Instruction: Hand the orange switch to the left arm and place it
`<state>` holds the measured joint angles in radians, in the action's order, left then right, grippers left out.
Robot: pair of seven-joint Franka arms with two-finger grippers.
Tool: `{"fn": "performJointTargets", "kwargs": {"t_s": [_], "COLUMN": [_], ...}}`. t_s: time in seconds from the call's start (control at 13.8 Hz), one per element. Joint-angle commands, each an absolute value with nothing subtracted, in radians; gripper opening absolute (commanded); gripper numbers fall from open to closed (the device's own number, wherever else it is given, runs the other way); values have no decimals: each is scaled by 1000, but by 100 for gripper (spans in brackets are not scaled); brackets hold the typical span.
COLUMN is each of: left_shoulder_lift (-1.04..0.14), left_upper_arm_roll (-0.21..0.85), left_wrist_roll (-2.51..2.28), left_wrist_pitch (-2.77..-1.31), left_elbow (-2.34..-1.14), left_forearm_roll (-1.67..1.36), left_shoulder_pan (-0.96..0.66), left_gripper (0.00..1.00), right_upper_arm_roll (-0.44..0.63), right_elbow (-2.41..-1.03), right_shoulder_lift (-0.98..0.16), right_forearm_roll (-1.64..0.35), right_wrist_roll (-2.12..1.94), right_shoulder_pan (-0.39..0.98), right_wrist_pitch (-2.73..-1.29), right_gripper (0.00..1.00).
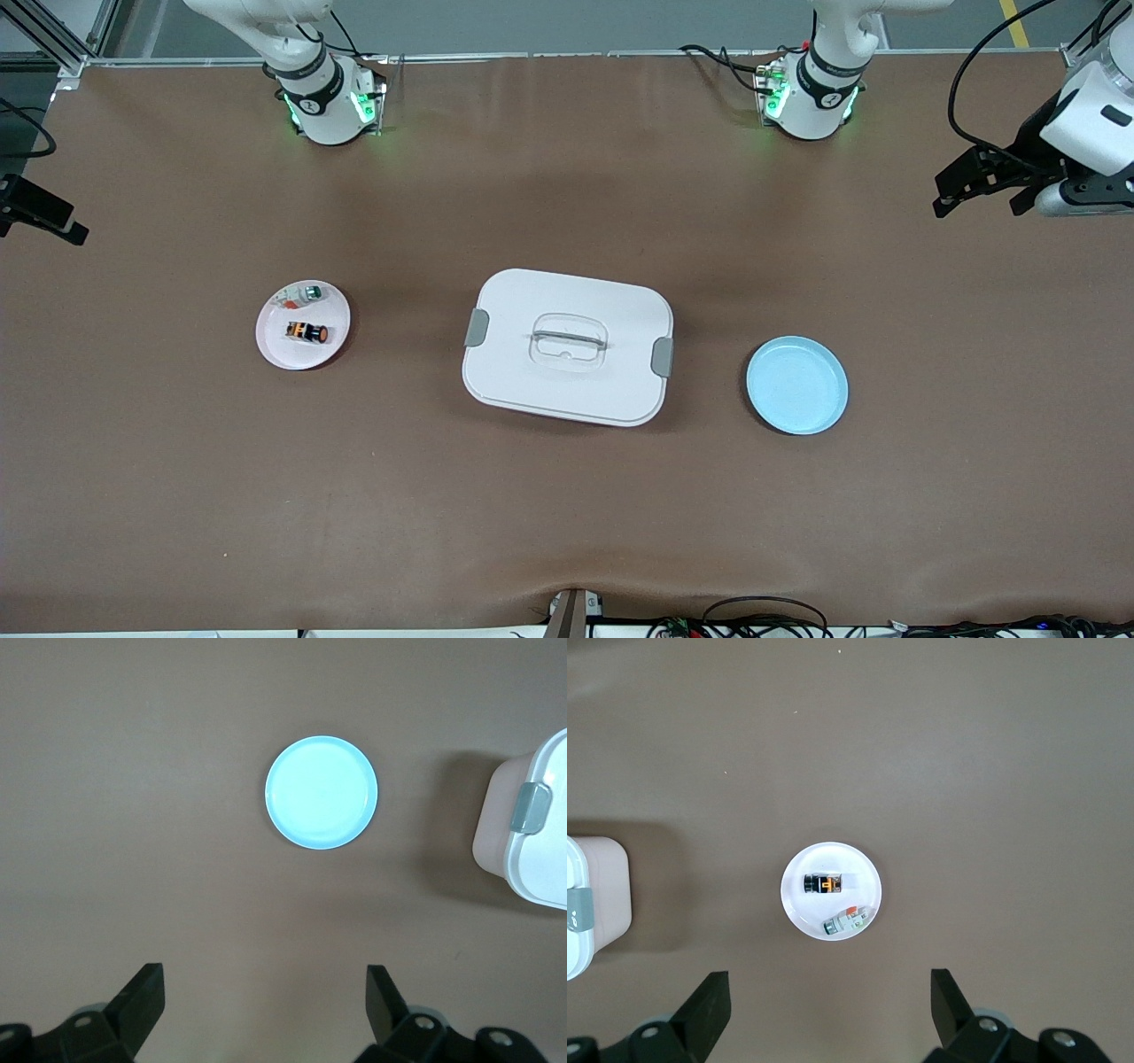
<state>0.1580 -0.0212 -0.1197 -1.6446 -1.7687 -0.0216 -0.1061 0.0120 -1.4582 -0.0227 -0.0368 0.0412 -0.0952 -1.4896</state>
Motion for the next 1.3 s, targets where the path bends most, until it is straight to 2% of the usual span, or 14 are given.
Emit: {"fn": "performJointTargets", "kwargs": {"t_s": [0.0, 0.58, 0.72, 0.94, 1.23], "left_shoulder_lift": [152, 149, 141, 141, 141], "left_upper_arm_roll": [-20, -20, -20, -20, -18], "left_wrist_roll": [-100, -48, -48, -48, -52], "left_wrist_pitch": [-1632, -1631, -1625, -1609, -1609], "left_elbow": [-1753, -1753, -1753, -1752, -1750], "left_forearm_roll": [0, 2, 2, 2, 2], "left_shoulder_pan": [-107, -112, -109, -112, -115], "left_gripper": [100, 100, 100, 100, 100], "right_upper_arm_roll": [5, 5, 3, 5, -3], "right_elbow": [-1479, -1486, -1566, -1777, -1945], "right_shoulder_lift": [-8, -34, -32, 34, 69], "right_forearm_roll": [-34, -52, -76, -114, -121], "right_wrist_roll": [38, 31, 41, 48, 52], "right_shoulder_pan": [-107, -110, -112, -110, -103], "right_wrist_pitch": [-1483, -1502, -1532, -1710, -1853], "right_gripper": [100, 100, 100, 100, 100]}}
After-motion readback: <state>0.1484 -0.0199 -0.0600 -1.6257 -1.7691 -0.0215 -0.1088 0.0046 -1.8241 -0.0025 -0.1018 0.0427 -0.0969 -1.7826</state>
